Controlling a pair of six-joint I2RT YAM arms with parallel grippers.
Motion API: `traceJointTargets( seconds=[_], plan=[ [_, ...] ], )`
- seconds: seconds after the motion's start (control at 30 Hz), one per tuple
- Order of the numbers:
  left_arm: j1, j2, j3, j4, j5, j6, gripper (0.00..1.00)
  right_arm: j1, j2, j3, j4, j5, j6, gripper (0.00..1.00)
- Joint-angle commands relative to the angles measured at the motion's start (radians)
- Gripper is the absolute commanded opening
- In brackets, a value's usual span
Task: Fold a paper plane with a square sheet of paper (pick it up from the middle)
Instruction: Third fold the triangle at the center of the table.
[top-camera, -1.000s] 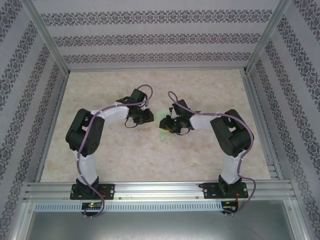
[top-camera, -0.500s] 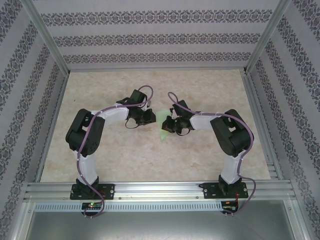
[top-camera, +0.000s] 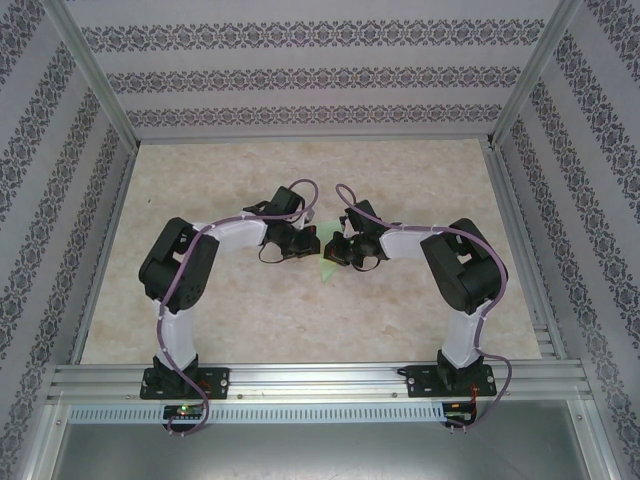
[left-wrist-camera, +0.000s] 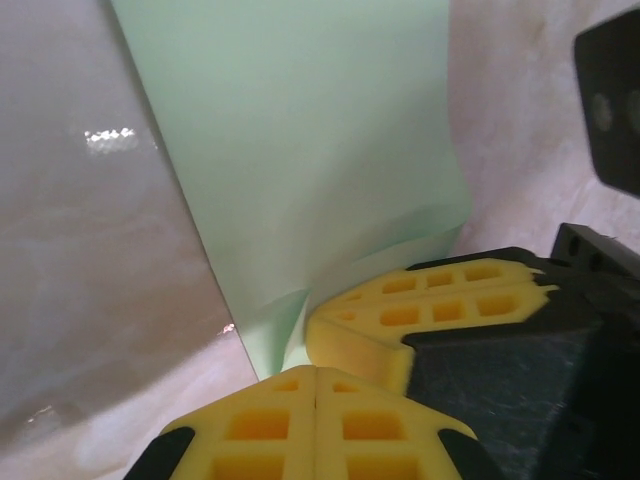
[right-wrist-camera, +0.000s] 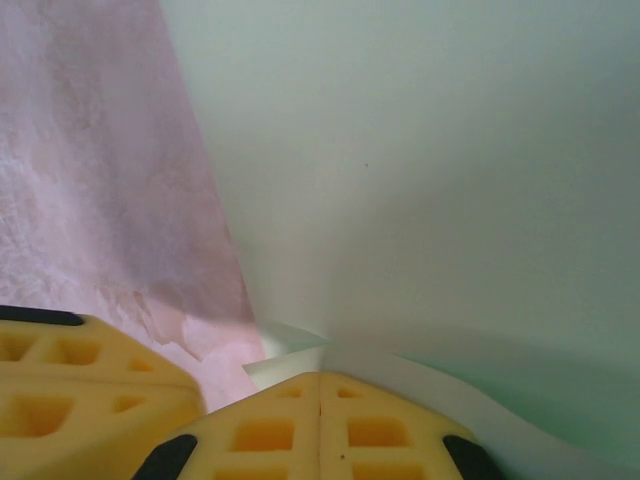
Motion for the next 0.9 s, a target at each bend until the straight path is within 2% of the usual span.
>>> traceJointTargets(
  seconds=[0.0, 0.53, 0.7, 0.87],
  plan=[
    [-0.013, 0.027, 0.024, 0.025, 0.020, -0.007, 0.00, 0.000, 0.019, -0.016, -0.031, 0.026, -0.019, 0.00],
    [-0.022, 0.053, 0.035, 0.053, 0.010, -0.032, 0.00, 0.000, 0.022, -0.023, -0.023, 0.023, -0.016, 0.00],
    [-0.021, 0.011, 0.031, 0.012, -0.084, -0.012, 0.00, -0.002, 0.018, -0.026, -0.023, 0.023, -0.016, 0.00],
    [-0.021, -0.012, 0.015, 0.051, -0.044, -0.021, 0.00, -0.003, 0.021, -0.028, -0.023, 0.022, -0.016, 0.00]
  ],
)
